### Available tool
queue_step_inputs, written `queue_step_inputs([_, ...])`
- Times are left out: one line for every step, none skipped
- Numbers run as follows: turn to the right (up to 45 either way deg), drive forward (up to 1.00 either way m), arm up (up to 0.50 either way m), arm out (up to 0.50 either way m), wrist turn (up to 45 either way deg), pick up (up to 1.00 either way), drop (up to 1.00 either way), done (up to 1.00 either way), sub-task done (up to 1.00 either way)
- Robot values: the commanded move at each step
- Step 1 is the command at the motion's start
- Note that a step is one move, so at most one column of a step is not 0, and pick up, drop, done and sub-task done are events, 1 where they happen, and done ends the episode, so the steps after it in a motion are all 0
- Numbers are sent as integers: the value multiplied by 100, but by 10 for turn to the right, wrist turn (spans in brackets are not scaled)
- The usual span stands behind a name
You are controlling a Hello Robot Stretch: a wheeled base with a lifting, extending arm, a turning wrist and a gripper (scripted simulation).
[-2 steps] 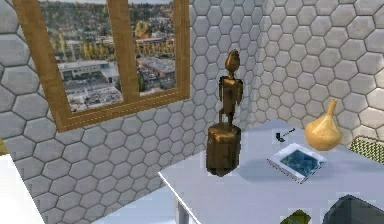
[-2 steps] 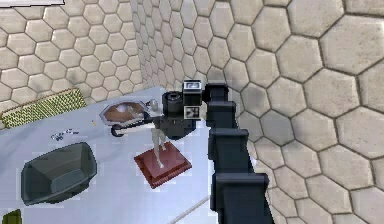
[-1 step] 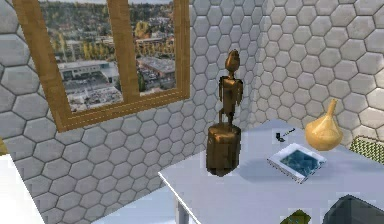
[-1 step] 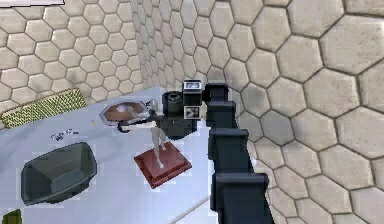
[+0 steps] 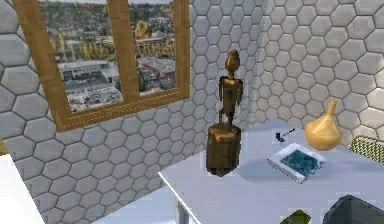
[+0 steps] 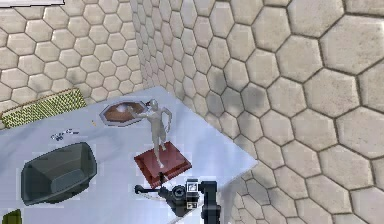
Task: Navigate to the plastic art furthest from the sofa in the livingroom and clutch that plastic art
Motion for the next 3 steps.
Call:
queue_step_inputs([0,0,0,0,0,100,0,0,0])
queue_step_inputs([0,0,10,0,0,0,0,0,0])
queue_step_inputs([0,0,0,0,0,0,0,100,0])
